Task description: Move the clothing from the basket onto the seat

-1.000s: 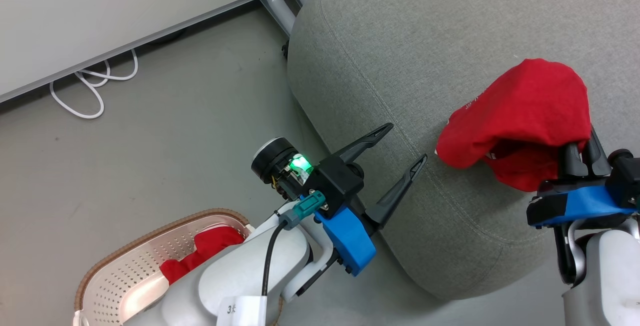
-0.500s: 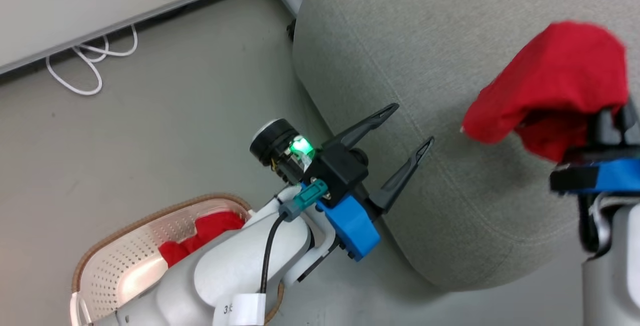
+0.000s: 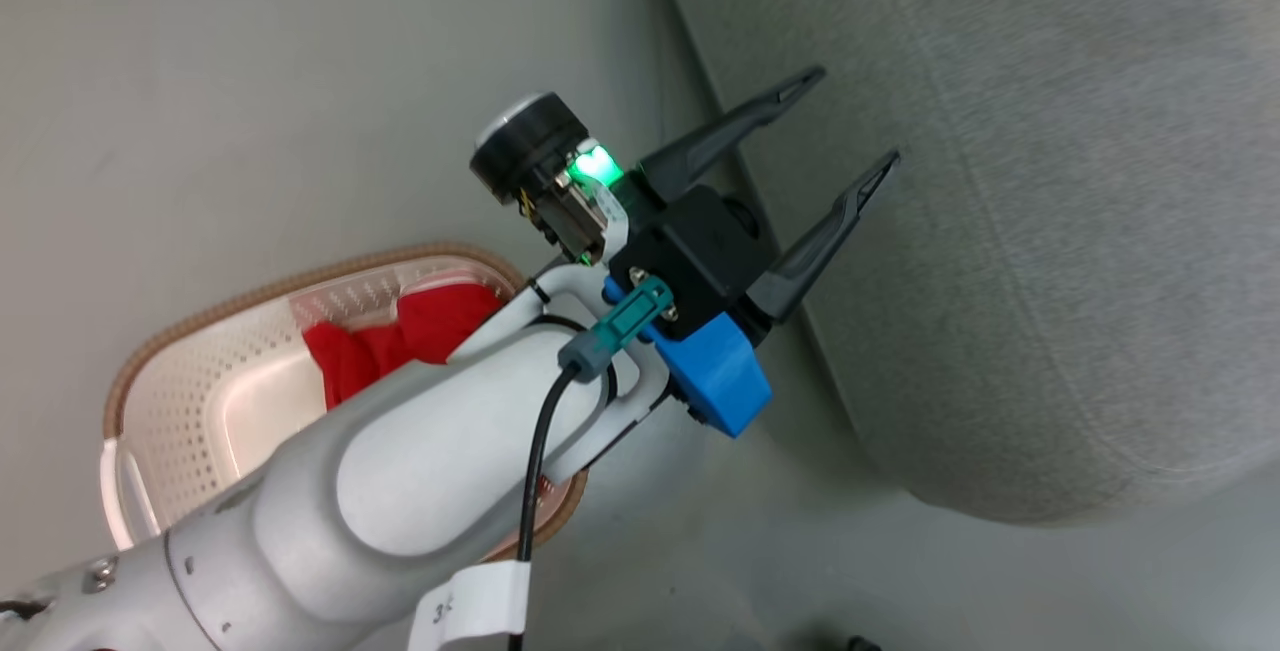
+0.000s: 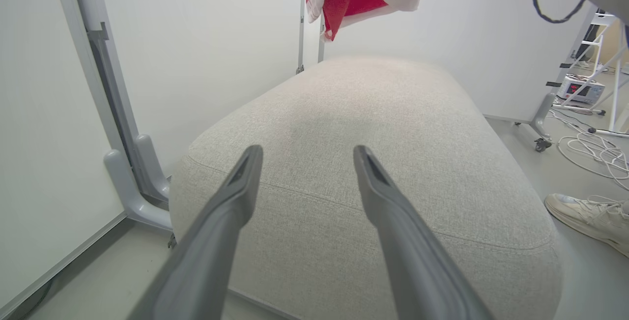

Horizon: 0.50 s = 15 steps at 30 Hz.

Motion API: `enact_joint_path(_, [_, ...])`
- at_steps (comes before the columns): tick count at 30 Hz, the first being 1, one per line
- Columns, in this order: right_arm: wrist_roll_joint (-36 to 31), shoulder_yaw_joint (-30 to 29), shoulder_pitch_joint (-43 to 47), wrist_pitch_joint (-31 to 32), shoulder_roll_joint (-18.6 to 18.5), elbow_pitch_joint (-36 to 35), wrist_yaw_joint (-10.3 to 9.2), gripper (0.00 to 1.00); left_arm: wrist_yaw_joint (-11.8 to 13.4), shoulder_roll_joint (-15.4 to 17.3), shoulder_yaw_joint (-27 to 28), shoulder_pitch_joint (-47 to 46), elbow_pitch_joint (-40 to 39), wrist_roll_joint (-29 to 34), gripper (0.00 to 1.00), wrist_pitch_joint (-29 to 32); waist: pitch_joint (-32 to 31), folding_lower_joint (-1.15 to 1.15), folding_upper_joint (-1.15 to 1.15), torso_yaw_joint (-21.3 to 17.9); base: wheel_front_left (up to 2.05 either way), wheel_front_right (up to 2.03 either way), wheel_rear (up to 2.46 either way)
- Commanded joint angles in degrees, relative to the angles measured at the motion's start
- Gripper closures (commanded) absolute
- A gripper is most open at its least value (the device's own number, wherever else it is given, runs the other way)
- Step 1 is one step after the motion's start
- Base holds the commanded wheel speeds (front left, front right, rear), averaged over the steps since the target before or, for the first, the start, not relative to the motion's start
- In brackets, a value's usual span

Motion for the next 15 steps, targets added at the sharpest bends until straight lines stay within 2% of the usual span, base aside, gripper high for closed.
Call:
enact_joint_path(1, [0.2,-0.6,-2.5,-0.2,-1.8,0.7,0.01,1.00,0.3,0.6,0.6,-1.5,-0.6,0.7,0.00,0.3,6.3,-0.01,0.00,3.1,0.00,0.00,0.00])
enact_joint_path(5, [1.1,-2.6,-8.1,-0.2,-6.5,4.5,0.01,1.00,0.9,1.8,0.8,-3.6,-2.7,1.8,0.00,1.6,11.1,-0.01,0.00,4.4,0.00,0.00,0.00])
enact_joint_path(8, [0.6,-4.8,-10.6,-0.1,-7.9,8.5,0.01,1.00,1.2,2.8,0.9,-4.5,-4.2,2.5,0.00,2.2,13.6,-0.01,0.00,4.9,0.00,0.00,0.00])
enact_joint_path(11, [-0.6,-6.6,-10.5,-0.1,-7.9,12.2,0.01,1.00,1.6,3.5,0.9,-4.9,-5.2,3.0,0.00,2.5,15.1,-0.01,0.00,5.4,0.00,0.00,0.00])
enact_joint_path(15, [-2.1,-8.4,-7.6,-0.1,-5.9,15.9,0.01,1.00,2.1,4.1,0.6,-4.1,-5.9,3.1,0.00,2.8,15.9,-0.01,0.00,5.4,0.00,0.00,0.00])
